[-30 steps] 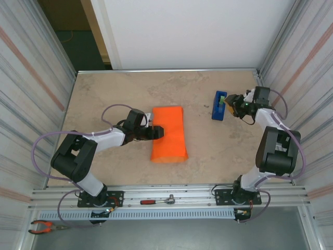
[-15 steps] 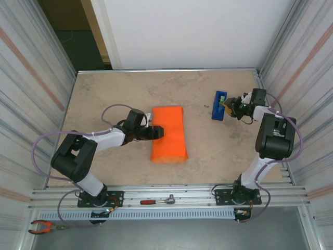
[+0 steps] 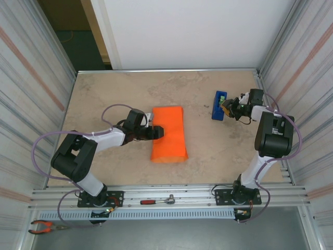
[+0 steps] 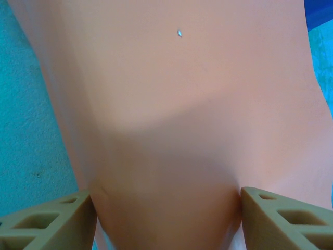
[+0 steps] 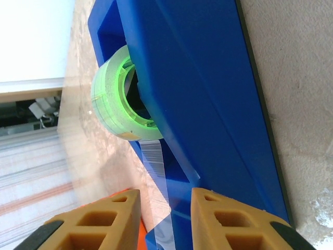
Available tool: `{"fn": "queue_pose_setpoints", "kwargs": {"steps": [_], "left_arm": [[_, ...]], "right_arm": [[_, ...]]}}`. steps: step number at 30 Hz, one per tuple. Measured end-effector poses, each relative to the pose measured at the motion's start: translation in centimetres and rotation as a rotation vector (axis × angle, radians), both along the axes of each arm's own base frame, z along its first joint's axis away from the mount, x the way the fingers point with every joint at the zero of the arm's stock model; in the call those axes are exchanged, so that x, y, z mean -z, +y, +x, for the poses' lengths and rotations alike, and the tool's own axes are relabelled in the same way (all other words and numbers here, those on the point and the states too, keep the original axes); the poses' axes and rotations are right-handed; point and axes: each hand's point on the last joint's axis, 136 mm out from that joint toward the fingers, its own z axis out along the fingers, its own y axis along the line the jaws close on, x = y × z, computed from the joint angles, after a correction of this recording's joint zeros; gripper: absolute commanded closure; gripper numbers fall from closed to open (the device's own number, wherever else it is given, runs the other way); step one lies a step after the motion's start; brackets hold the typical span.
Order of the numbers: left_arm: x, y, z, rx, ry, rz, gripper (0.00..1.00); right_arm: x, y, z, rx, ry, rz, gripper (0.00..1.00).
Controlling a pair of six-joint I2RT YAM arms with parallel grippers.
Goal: Wrap the gift box in paper
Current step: Tear off the tape with the cutter.
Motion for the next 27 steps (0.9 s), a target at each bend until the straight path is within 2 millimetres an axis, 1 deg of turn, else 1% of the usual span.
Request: {"fn": "queue_pose_setpoints", "kwargs": {"steps": [8, 13, 17, 20, 27], "left_arm": [[0.00, -0.01, 0.01, 0.000, 0.000, 0.000, 0.32], [-0.02, -0.03, 0.04, 0.000, 0.000, 0.000, 0.32], [-0.02, -0.03, 0.05, 0.001, 0.001, 0.000, 0.32], [-0.01, -0.03, 0.03, 0.000, 0.001, 0.001, 0.32], [-0.03, -0.03, 0.04, 0.000, 0.001, 0.000, 0.32]], "right_arm": [[0.02, 0.09, -0.03, -0.004, 0.000, 0.005, 0.78], [0.41, 0.10, -0.06, -0.004, 0.010, 0.008, 0.81], [0.62, 0.17, -0.09, -0.007, 0.014, 0.012, 0.90], [0.46, 0.24, 0.04, -0.011, 0.003, 0.013, 1.00], [0.23, 0.40, 0.03, -0.013, -0.006, 0.027, 1.00]]}}
